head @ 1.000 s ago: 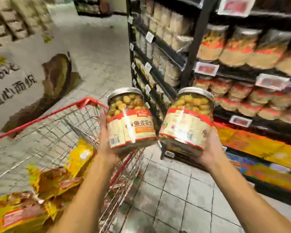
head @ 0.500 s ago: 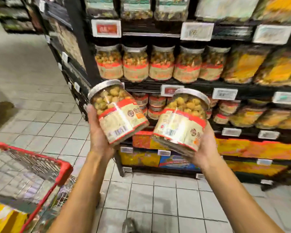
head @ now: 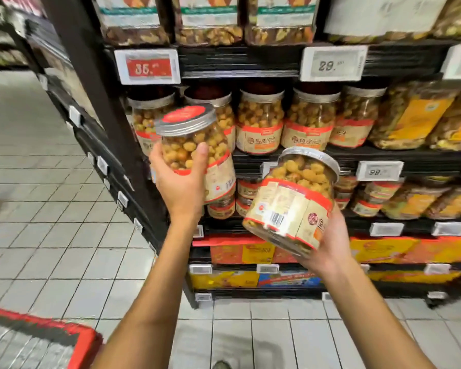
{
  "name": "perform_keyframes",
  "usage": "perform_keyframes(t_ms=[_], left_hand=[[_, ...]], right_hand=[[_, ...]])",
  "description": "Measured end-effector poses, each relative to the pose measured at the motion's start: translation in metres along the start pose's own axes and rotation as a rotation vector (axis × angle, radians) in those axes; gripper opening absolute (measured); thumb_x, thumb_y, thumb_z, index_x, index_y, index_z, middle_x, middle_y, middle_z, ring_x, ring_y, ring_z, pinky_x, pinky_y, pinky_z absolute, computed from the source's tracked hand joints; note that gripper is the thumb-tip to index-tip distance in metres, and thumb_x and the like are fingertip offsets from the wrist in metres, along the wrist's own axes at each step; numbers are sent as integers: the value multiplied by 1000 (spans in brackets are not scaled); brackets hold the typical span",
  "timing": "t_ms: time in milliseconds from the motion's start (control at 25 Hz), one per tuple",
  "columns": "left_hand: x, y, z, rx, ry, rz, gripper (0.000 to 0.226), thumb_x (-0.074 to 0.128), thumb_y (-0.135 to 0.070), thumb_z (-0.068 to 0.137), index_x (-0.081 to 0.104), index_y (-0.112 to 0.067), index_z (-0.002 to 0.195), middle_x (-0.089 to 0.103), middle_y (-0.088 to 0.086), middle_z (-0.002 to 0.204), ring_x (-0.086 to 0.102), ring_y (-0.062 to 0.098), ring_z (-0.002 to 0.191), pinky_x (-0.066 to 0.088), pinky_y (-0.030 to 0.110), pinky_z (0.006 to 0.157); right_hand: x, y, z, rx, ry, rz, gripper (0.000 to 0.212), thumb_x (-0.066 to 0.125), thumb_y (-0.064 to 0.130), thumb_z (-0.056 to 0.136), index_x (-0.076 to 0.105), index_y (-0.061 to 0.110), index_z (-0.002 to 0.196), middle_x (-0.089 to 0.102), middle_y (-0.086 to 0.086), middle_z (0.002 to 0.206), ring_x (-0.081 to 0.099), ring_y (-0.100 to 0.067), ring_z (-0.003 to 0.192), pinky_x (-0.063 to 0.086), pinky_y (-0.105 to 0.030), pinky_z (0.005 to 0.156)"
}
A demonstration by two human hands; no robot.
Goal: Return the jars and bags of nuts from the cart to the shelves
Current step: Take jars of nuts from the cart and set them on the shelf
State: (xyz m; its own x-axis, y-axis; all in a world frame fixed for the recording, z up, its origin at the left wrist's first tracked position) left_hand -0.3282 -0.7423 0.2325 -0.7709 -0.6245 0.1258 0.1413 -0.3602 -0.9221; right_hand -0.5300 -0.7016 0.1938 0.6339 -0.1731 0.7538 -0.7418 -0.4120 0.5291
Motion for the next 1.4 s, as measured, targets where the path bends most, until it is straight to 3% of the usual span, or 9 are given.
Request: perform_keyframes(t_ms=[160, 240, 560, 680, 800, 920, 1000, 1200, 1400], left_hand=[[22, 17, 17, 92, 1, 80, 87, 64, -60, 66, 37, -12, 134, 53, 3, 128, 53, 11, 117, 42, 20, 99], [32, 25, 20, 118, 2, 101, 87, 65, -60, 68, 36, -13, 134, 50, 1, 129, 50, 9, 119, 40, 19, 101], [85, 41, 31, 107, -118, 292, 99, 60, -64, 68, 31, -1, 139, 41, 14, 141, 39, 26, 132, 34, 39, 109], [85, 42, 38, 151, -97, 354, 99, 54, -63, 75, 26, 3, 142, 30, 21, 143, 26, 25, 136, 24, 42, 114], [55, 52, 20, 397, -42, 446, 78, 41, -52, 92, 26, 7, 141, 23, 17, 143, 20, 21, 136, 16, 27, 117], [30, 72, -2, 776, 160, 794, 53, 48, -30, 95, 33, -2, 138, 25, 11, 143, 26, 30, 135, 26, 43, 114], [33, 78, -1, 877, 263, 915, 60, 61, -25, 89, 32, -8, 138, 24, 8, 143, 23, 31, 136, 20, 45, 116], [49, 77, 12, 887, 265, 967, 75, 76, -29, 79, 36, -4, 138, 23, 10, 144, 21, 33, 135, 32, 50, 110], [50, 52, 19, 788, 272, 872, 41, 57, -20, 91, 55, 0, 127, 49, 21, 134, 42, 33, 124, 38, 46, 106]], right_hand=[[-1, 6, 22, -2, -88, -46, 49, 41, 57, 88, 75, 22, 85, 68, -10, 113, 66, -33, 101, 49, -52, 89], [1, 13, 32, -21, -107, -52, 46, 42, 57, 87, 72, 22, 87, 66, -11, 114, 62, -34, 107, 44, -52, 95], [10, 47, 63, 13, -34, -192, 55, 36, 61, 87, 76, 27, 70, 75, -2, 82, 72, -23, 73, 57, -40, 72], [12, 50, 72, 15, -26, -231, 52, 38, 62, 86, 76, 27, 74, 75, -2, 86, 72, -22, 76, 56, -38, 71], [19, 51, 84, 9, -22, -256, 49, 38, 62, 87, 72, 27, 95, 74, -5, 96, 71, -27, 87, 55, -44, 77], [28, 52, 92, 13, 10, -270, 50, 36, 63, 87, 72, 28, 91, 75, -4, 94, 72, -27, 85, 56, -43, 69], [33, 51, 95, 14, 33, -274, 51, 35, 64, 88, 71, 29, 91, 75, -3, 94, 72, -26, 84, 56, -41, 65], [38, 46, 99, -16, 20, -257, 48, 36, 60, 90, 68, 26, 100, 75, -3, 92, 72, -25, 82, 57, -38, 62], [42, 47, 96, -93, -6, -300, 47, 35, 58, 92, 70, 26, 95, 74, -4, 96, 71, -25, 90, 55, -46, 82]])
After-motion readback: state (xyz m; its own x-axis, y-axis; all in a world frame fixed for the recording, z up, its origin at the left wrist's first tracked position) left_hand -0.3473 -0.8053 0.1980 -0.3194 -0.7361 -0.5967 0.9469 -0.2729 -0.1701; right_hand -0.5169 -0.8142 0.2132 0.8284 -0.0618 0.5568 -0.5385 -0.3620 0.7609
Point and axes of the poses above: each hand's wrist, its own z-axis towards the middle knuckle, its own x-axis out of the palm, y = z × x, the point moved 2 cm from there along z, towards the middle knuckle
